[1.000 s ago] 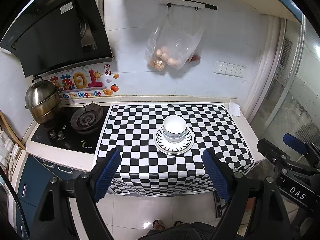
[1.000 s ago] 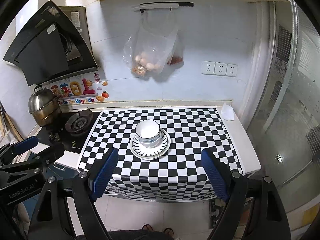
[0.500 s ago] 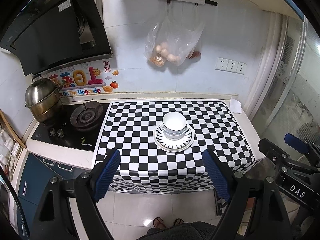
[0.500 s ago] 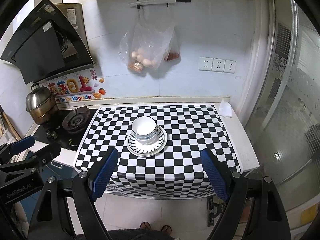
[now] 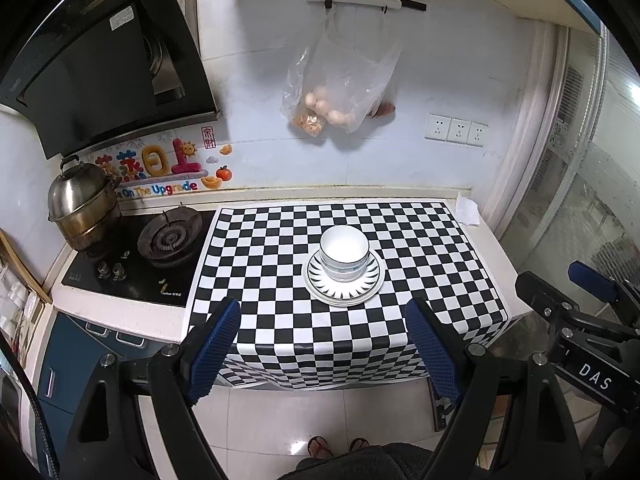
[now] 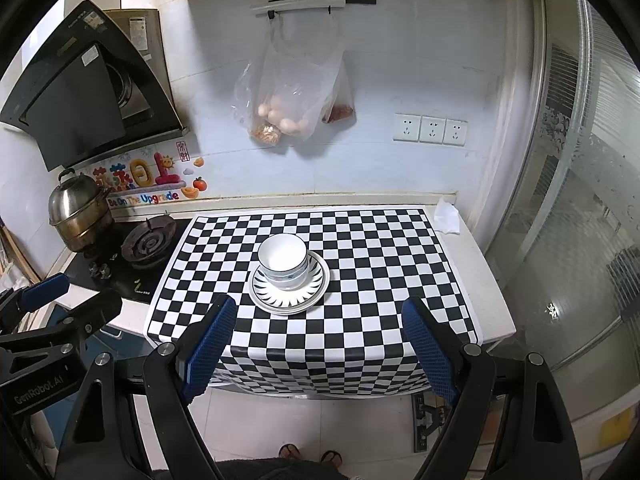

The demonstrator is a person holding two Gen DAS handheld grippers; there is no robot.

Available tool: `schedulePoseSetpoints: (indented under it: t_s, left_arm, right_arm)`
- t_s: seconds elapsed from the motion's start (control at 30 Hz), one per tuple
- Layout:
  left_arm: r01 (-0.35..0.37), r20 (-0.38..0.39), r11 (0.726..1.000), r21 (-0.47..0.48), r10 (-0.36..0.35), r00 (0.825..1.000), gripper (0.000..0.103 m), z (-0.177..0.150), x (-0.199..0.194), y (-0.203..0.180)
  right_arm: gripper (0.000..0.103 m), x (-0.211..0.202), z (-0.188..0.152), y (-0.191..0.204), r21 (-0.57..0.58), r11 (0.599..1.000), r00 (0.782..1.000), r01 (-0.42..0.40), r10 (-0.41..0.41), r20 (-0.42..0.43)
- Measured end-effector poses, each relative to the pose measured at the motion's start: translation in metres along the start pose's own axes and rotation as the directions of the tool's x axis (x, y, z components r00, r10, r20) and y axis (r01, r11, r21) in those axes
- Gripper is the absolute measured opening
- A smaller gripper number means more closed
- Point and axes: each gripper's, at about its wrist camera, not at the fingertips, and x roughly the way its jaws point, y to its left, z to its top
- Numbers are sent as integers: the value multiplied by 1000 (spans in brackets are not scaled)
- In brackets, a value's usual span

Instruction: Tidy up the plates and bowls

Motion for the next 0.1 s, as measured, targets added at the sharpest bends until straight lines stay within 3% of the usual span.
schedulePoseSetpoints:
  t_s: [0.1]
  left_arm:
    - [1,-1,1000,1,-1,1000,84,1,1,1]
  right_arm:
    - [87,0,0,0,1,1000,1000,-1,1,0]
